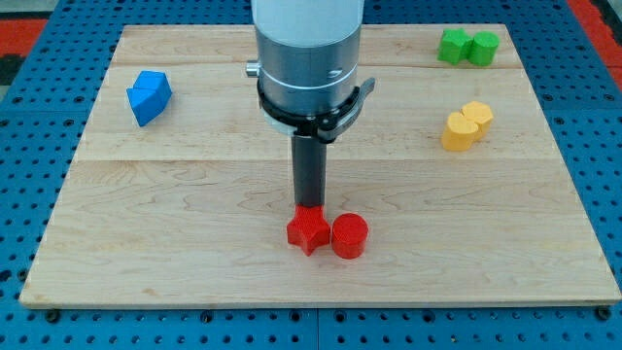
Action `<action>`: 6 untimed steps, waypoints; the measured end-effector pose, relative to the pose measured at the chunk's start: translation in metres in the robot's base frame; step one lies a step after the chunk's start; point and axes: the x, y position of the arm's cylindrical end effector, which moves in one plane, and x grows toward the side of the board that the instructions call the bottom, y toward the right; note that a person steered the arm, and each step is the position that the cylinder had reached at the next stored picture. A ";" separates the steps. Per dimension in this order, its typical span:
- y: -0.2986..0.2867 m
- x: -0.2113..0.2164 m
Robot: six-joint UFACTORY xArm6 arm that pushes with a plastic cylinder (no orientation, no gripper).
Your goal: Move your arm closer to the red circle
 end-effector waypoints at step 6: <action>0.103 0.024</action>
